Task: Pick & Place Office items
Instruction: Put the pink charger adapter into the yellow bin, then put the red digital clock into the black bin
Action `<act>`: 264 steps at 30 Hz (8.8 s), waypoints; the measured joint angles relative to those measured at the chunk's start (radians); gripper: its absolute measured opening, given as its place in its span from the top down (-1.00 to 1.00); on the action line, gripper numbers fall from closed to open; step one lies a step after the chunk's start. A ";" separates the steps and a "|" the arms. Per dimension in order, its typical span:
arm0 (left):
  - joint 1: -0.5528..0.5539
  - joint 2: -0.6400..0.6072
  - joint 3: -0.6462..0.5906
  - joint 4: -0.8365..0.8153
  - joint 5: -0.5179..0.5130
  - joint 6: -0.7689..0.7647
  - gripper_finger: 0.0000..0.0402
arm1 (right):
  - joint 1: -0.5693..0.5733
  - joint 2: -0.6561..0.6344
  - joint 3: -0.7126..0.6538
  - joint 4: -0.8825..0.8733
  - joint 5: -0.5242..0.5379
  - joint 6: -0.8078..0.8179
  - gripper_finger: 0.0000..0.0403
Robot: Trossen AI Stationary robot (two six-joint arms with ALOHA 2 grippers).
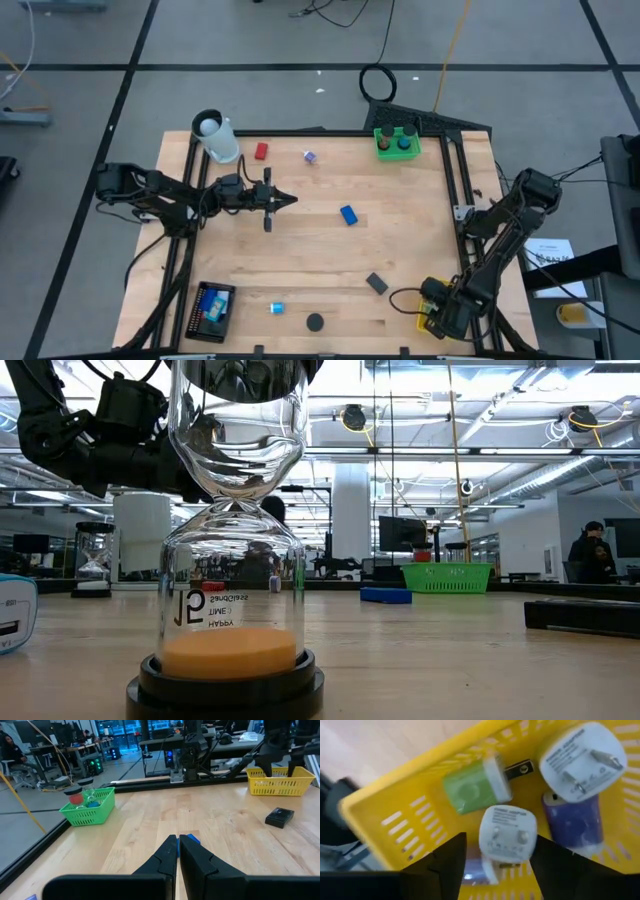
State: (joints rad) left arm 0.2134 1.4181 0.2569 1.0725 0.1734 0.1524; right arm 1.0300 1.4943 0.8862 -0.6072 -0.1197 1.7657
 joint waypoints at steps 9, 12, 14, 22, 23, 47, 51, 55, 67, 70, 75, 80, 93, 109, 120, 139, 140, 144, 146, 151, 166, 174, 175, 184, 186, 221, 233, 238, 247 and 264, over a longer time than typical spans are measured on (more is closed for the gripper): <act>0.000 0.000 0.000 0.000 0.000 0.001 0.87 | -0.024 -0.071 0.000 -0.028 -0.012 0.010 0.15; 0.000 0.000 0.000 0.000 0.000 0.001 0.87 | -0.030 -0.071 0.000 -0.024 -0.012 0.002 0.32; 0.000 0.000 0.000 0.000 0.000 0.001 0.87 | -0.030 -0.071 0.000 -0.013 -0.016 0.001 0.46; 0.000 0.000 0.000 -0.001 0.000 0.001 0.87 | -0.030 -0.074 0.001 0.006 -0.067 -0.023 0.96; 0.000 0.000 0.000 -0.001 0.000 0.001 0.87 | -0.030 -0.080 0.001 0.006 -0.067 -0.023 0.98; 0.000 0.000 0.000 -0.006 0.000 0.000 0.87 | -0.036 -0.085 -0.035 0.168 -0.099 -0.025 0.98; 0.000 0.000 0.000 -0.007 0.000 0.000 0.87 | -0.050 -0.085 -0.065 0.171 -0.101 -0.024 0.89; 0.000 0.000 0.000 -0.008 0.000 0.000 0.87 | -0.060 -0.085 -0.070 0.157 -0.124 -0.025 0.71; 0.000 0.000 0.000 -0.008 0.000 0.001 0.87 | -0.062 -0.165 -0.069 0.043 -0.146 0.018 0.51; 0.000 0.000 0.000 -0.007 0.000 0.001 0.87 | -0.062 -0.192 -0.069 -0.003 -0.134 0.009 0.59; 0.000 0.000 0.000 -0.008 0.000 0.001 0.87 | -0.062 -0.190 -0.069 0.032 -0.063 -0.054 0.79; 0.000 0.000 0.000 -0.008 0.000 0.000 0.87 | -0.063 -0.151 -0.069 0.024 -0.091 -0.061 0.98; 0.000 0.000 0.000 -0.014 0.000 -0.031 0.87 | -0.063 -0.091 -0.049 0.084 -0.114 -0.123 1.00; -0.075 0.000 0.021 -0.079 -0.067 -0.030 0.87 | -0.286 -0.156 -0.068 0.114 0.582 -0.977 1.00; -0.234 0.000 0.027 -0.092 -0.095 -0.027 0.87 | -0.661 -0.155 -0.337 1.074 0.669 -1.622 1.00; -0.417 0.071 0.027 -0.171 -0.461 -0.158 0.87 | -0.827 -0.127 -0.387 1.058 0.766 -1.357 1.00; -0.403 0.081 0.027 -0.178 -0.487 -0.171 0.87 | -0.828 -0.120 -0.383 1.048 0.781 -1.357 1.00; -0.313 0.064 0.027 -0.243 -0.532 -0.290 0.87 | -0.827 -0.102 -0.372 1.052 0.813 -1.357 1.00; -0.263 0.048 0.027 -0.272 -0.513 -0.350 0.87 | -0.827 -0.100 -0.373 1.051 0.828 -1.357 1.00; -0.139 0.003 0.027 -0.330 -0.535 -0.462 0.87 | -0.827 -0.100 -0.373 1.053 0.830 -1.358 1.00; 0.138 -0.032 0.394 -1.175 -0.542 -0.434 0.87 | -0.831 -0.100 -0.397 1.094 0.826 -1.484 1.00; 0.211 -0.032 0.467 -1.333 -0.532 -0.420 0.65 | -0.830 -0.100 -0.525 1.383 0.825 -1.543 1.00; 0.218 -0.032 0.467 -1.344 -0.523 -0.420 0.58 | -0.830 -0.100 -0.541 1.410 0.825 -1.543 1.00; 0.291 -0.031 0.467 -1.386 -0.511 -0.487 -0.05 | -0.834 -0.100 -0.612 1.539 0.824 -1.500 1.00; 0.317 -0.031 0.467 -1.387 -0.497 -0.503 -0.15 | -0.834 -0.100 -0.612 1.541 0.824 -1.499 1.00; 0.511 0.245 0.467 -1.155 -0.520 -0.515 -0.29 | -0.835 -0.100 -0.612 1.545 0.824 -1.500 1.00; 0.504 0.245 0.467 -1.151 -0.500 -0.462 0.20 | -0.835 -0.100 -0.612 1.544 0.824 -1.501 1.00; 0.475 0.243 0.467 -1.157 -0.452 -0.397 0.17 | -0.835 -0.100 -0.612 1.544 0.824 -1.501 1.00; 0.343 0.191 0.468 -1.332 -0.365 -0.254 0.18 | -0.835 -0.100 -0.612 1.540 0.824 -1.501 1.00; 0.073 0.118 0.465 -1.401 -0.301 -0.184 -0.11 | -0.835 -0.100 -0.612 1.538 0.824 -1.498 1.00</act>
State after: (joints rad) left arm 0.2861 1.5357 0.7219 -0.3280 -0.1279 -0.0319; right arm 0.1955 1.3945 0.2741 0.9306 0.7046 0.2672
